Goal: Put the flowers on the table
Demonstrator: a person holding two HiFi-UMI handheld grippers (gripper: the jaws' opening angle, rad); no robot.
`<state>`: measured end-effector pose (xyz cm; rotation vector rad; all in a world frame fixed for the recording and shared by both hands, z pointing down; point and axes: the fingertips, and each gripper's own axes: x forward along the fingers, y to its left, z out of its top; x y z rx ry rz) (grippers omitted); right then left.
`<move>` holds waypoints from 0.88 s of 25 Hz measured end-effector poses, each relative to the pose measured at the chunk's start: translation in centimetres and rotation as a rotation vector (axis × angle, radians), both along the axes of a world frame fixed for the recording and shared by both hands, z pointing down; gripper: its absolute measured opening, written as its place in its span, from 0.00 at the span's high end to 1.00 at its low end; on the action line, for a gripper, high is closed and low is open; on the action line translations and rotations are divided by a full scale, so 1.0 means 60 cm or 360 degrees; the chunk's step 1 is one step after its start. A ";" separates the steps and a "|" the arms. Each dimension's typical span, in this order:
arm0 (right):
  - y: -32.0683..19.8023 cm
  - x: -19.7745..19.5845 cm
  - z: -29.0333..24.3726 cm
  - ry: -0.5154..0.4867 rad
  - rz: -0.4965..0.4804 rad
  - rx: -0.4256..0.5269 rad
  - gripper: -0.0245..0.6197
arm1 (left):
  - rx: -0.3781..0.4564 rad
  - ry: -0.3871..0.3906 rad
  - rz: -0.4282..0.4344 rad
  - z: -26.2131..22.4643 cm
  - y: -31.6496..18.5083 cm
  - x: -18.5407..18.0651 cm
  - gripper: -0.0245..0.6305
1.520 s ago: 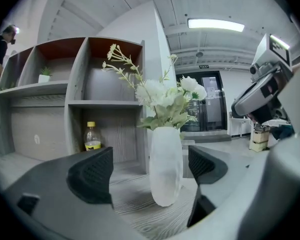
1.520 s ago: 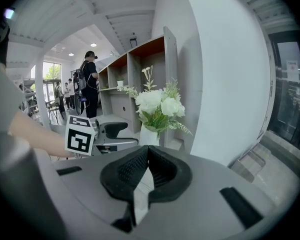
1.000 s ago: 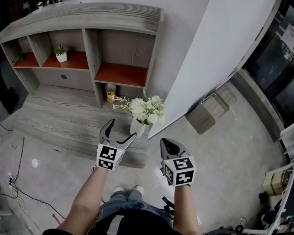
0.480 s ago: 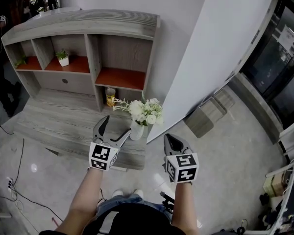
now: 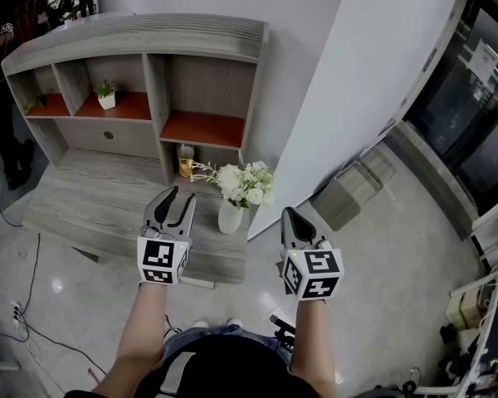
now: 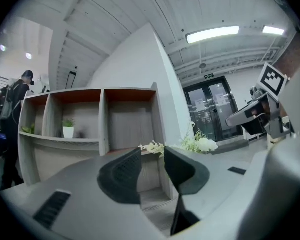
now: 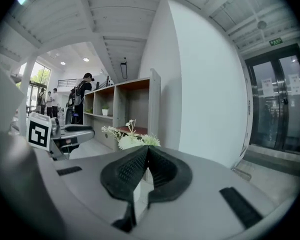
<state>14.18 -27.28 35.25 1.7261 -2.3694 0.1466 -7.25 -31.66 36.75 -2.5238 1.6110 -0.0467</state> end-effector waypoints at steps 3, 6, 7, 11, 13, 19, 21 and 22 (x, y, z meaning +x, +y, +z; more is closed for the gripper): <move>0.000 0.004 -0.017 0.0008 0.0027 0.0068 0.94 | 0.0038 -0.0029 -0.0025 -0.017 -0.001 -0.008 0.91; 0.002 0.009 -0.038 -0.0009 0.0047 0.0153 0.94 | 0.0041 -0.0097 0.0017 -0.028 0.001 -0.005 0.94; 0.003 0.011 -0.044 -0.0005 0.0057 0.0179 0.94 | 0.0055 -0.0103 0.0015 -0.034 0.001 -0.005 0.94; 0.006 0.016 -0.062 0.0047 0.0067 0.0237 0.94 | 0.0127 -0.0080 -0.0034 -0.073 0.000 -0.013 0.94; 0.006 0.018 -0.064 0.0067 0.0076 0.0250 0.94 | 0.0152 -0.0077 -0.0052 -0.086 -0.001 -0.016 0.94; 0.010 0.020 -0.069 0.0084 0.0064 0.0267 0.94 | 0.0187 -0.0061 -0.0063 -0.109 0.002 -0.015 0.94; 0.011 0.024 -0.070 0.0088 0.0070 0.0282 0.94 | 0.0185 -0.0074 -0.0057 -0.112 0.002 -0.010 0.94; 0.011 0.027 -0.072 0.0091 0.0079 0.0290 0.94 | 0.0189 -0.0078 -0.0054 -0.115 0.002 -0.008 0.94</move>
